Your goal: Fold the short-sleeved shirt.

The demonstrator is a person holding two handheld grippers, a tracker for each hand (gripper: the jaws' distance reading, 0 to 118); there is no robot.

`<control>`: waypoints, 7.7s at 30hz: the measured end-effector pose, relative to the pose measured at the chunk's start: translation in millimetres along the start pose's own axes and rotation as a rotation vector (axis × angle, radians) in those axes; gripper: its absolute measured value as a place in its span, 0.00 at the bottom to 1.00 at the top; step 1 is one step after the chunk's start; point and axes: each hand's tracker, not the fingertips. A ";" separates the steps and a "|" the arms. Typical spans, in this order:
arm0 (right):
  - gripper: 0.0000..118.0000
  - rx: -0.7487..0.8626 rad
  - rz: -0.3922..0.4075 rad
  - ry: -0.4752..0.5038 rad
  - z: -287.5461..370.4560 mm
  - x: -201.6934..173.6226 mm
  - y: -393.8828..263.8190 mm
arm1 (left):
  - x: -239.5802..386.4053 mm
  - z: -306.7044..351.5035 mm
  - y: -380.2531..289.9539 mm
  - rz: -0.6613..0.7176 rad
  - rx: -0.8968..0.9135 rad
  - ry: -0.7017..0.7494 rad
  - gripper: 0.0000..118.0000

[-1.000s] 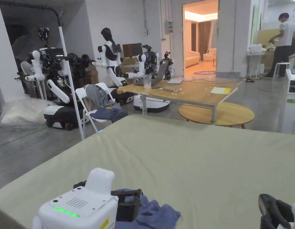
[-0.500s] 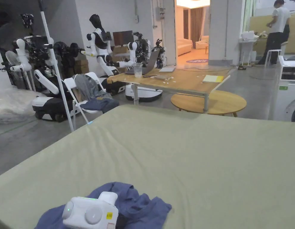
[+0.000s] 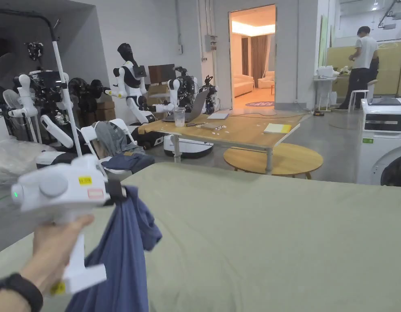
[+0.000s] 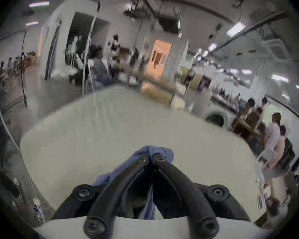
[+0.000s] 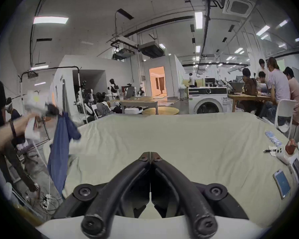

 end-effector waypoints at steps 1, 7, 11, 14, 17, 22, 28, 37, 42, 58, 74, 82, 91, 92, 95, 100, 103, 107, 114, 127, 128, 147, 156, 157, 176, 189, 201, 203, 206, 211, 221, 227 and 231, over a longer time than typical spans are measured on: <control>0.00 0.001 0.007 -0.007 1.8 2.3 1.2 | 16.0 8.0 25.8 -0.059 0.040 0.000 0.00; 0.00 0.038 -0.038 -0.027 14.5 25.2 0.2 | 115.1 1.5 91.3 -0.291 0.101 0.000 0.00; 0.00 0.034 -0.080 -0.049 26.4 43.1 -1.3 | 167.2 -63.6 32.9 -0.375 -0.008 -0.104 0.00; 0.00 0.041 -0.057 -0.104 43.5 55.2 2.3 | 213.5 -103.3 -53.9 -0.388 -0.099 -0.225 0.00; 0.00 0.060 -0.046 -0.153 62.1 71.6 7.9 | 267.8 -130.0 -151.0 -0.313 -0.262 -0.400 0.00; 0.00 0.084 -0.099 -0.237 88.9 96.5 20.0 | 369.1 -135.9 -298.1 -0.344 -0.490 -0.633 0.00; 0.00 0.102 -0.103 -0.312 113.2 107.3 18.2 | 457.9 -48.2 -426.3 -0.498 -0.645 -0.897 0.00; 0.00 0.035 -0.012 -0.330 99.8 96.6 12.4 | 389.1 -17.0 -351.6 -0.298 -0.376 -0.969 0.62; 0.00 0.024 -0.046 -0.194 67.0 81.0 12.2 | 297.1 14.9 -251.2 -0.289 0.021 -0.651 0.62; 0.00 0.005 0.018 -0.146 19.8 57.4 19.9 | 173.5 97.8 -193.9 -0.386 0.271 -0.210 0.00; 0.00 -0.073 -0.036 -0.138 47.9 68.0 -4.6 | 120.0 -79.0 -207.4 -0.272 -0.400 -0.219 0.60; 0.00 -0.141 -0.076 -0.249 74.3 98.3 -21.4 | 105.2 -165.6 -260.5 -0.269 -0.635 -0.070 0.51; 0.00 -0.226 -0.223 -0.391 98.5 131.4 -53.0 | 119.3 -169.9 -271.8 -0.324 -0.641 -0.067 0.00; 0.12 -0.247 -0.269 -0.421 98.8 134.2 -59.1 | 121.3 -171.0 -273.7 -0.335 -0.646 -0.063 0.00; 0.72 -0.358 -0.434 -0.400 82.0 152.0 -88.2 | 132.4 -155.8 -275.9 -0.347 -0.651 -0.056 0.00; 0.38 -0.432 -0.664 -0.416 50.5 174.0 -137.0 | 137.9 -138.0 -275.6 -0.323 -0.648 -0.066 0.00; 0.05 -0.379 -0.640 -0.414 56.8 173.4 -133.6 | 135.8 -135.2 -272.7 -0.294 -0.640 -0.072 0.00; 0.05 -0.315 -0.618 -0.347 63.5 165.2 -112.4 | 125.7 -106.8 -262.9 -0.255 -0.530 -0.159 0.00; 0.04 -0.121 -0.417 -0.260 73.5 136.6 -27.2 | 124.4 22.6 -163.3 -0.193 -0.110 -0.280 0.00; 0.04 0.077 -0.057 -0.239 5.9 127.5 175.8 | 165.6 66.9 -24.5 -0.258 0.330 -0.181 0.00; 0.04 0.088 -0.045 -0.256 -1.0 129.0 189.1 | 172.4 59.2 -15.0 -0.291 0.345 -0.154 0.00; 0.04 0.044 0.003 -0.342 -169.8 174.1 327.4 | 222.3 -81.0 86.1 -0.243 0.301 -0.094 0.00; 0.04 -0.090 -0.047 -0.294 -198.8 195.4 251.2 | 205.5 -118.9 10.2 -0.269 0.125 -0.109 0.00; 0.04 -0.130 -0.050 -0.263 -193.6 199.2 236.6 | 199.7 -110.3 -5.0 -0.247 0.148 -0.133 0.00; 0.04 -0.553 -0.140 -0.214 29.0 169.9 -73.0 | 50.0 42.8 -276.4 -0.217 -0.357 -0.217 0.00; 0.57 -0.374 -0.128 -0.225 66.3 147.4 -56.0 | 69.5 80.4 -275.7 -0.320 -0.164 -0.189 0.74; 0.17 -0.117 -0.034 -0.124 30.9 80.0 -7.4 | 174.7 104.4 -237.7 -0.308 0.091 -0.348 0.37; 0.00 -0.121 -0.027 -0.136 25.5 73.6 -11.2 | 182.6 100.5 -242.2 -0.320 0.098 -0.323 0.00; 0.00 -0.138 0.027 -0.143 24.2 69.5 -17.2 | 182.3 99.6 -243.7 -0.326 0.054 -0.348 0.00; 0.00 -0.142 0.051 -0.131 28.5 69.3 -19.3 | 151.3 99.0 -232.5 -0.273 -0.016 -0.317 0.00; 0.00 -0.192 -0.007 -0.070 30.0 71.1 -28.1 | 52.5 53.3 -273.5 -0.101 -0.438 -0.128 0.41; 0.00 -0.223 -0.021 -0.083 33.5 78.8 -33.9 | 39.7 22.4 -299.4 -0.009 -0.509 -0.116 0.41; 0.00 -0.236 -0.033 -0.115 38.7 90.4 -37.4 | 51.3 5.8 -310.4 -0.068 -0.588 -0.141 0.30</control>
